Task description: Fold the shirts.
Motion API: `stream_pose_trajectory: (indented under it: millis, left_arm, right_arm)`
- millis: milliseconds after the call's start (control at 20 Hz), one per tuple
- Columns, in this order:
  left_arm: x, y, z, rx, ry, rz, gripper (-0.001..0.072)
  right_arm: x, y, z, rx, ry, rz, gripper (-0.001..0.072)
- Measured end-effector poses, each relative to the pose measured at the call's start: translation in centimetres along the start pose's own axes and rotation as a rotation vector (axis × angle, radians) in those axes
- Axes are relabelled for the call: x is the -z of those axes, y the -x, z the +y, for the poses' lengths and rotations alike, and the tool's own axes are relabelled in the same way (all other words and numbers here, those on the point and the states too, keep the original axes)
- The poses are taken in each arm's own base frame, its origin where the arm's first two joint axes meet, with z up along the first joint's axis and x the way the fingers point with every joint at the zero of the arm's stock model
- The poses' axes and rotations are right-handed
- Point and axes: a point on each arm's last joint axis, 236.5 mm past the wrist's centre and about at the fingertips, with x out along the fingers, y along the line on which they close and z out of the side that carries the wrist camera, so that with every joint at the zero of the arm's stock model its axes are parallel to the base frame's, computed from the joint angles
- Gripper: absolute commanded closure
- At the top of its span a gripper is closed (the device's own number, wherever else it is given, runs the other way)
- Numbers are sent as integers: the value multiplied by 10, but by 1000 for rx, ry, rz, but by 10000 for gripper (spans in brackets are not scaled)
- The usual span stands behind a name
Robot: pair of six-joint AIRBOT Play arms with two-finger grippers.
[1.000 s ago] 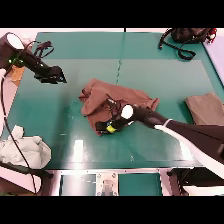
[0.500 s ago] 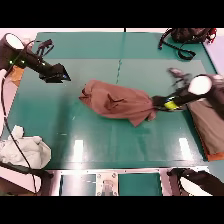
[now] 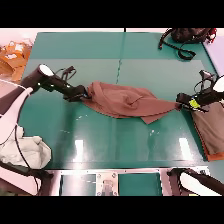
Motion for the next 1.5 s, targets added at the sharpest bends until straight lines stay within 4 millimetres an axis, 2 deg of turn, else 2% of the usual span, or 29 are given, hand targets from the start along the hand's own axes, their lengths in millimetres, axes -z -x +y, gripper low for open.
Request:
stream_pose_trajectory:
  millis: [100,250,400,550,650,750,1000,1150,1200,1250,1300,1350,1400,1500]
  left_arm:
    - [-5,-11,-5,-6,-16,-35,118]
    - [-5,-19,-5,-31,-40,-47,119]
    - [-5,-15,-4,-40,-52,-39,119]
    - [10,-12,-12,-18,-64,34,119]
    - [15,-12,-11,-20,-63,51,118]
    - [8,-13,-12,-16,-53,20,119]
    - [-32,-10,-38,95,-13,-149,119]
    - [-42,-24,-44,110,-3,-191,120]
    - [-40,-33,-46,113,-4,-184,150]
    - [-40,-40,-46,110,-2,-185,308]
    - [-40,-46,-47,111,-2,-183,424]
    - [-40,-50,-47,110,-2,-184,501]
    - [-41,-52,-46,107,1,-188,664]
    - [-42,-54,-44,103,-4,-194,680]
  right_arm:
    - [1,-15,-4,14,10,37,699]
    - [-1,-27,-6,20,32,54,699]
    - [-5,-31,-7,19,56,50,699]
    - [-9,-32,-6,15,68,33,699]
    - [-14,-33,-4,12,71,12,699]
    - [-20,-33,-3,8,73,-9,699]
    - [-31,-33,-1,-2,75,-57,699]
    - [-38,-32,5,-24,69,-89,699]
    - [-41,-32,7,-31,68,-99,699]
    - [-42,-32,8,-37,69,-106,699]
    - [-43,-32,9,-42,71,-111,699]
    - [-44,-32,10,-46,71,-116,699]
    - [-45,-32,11,-48,73,-119,699]
    - [-46,-31,12,-53,74,-123,699]
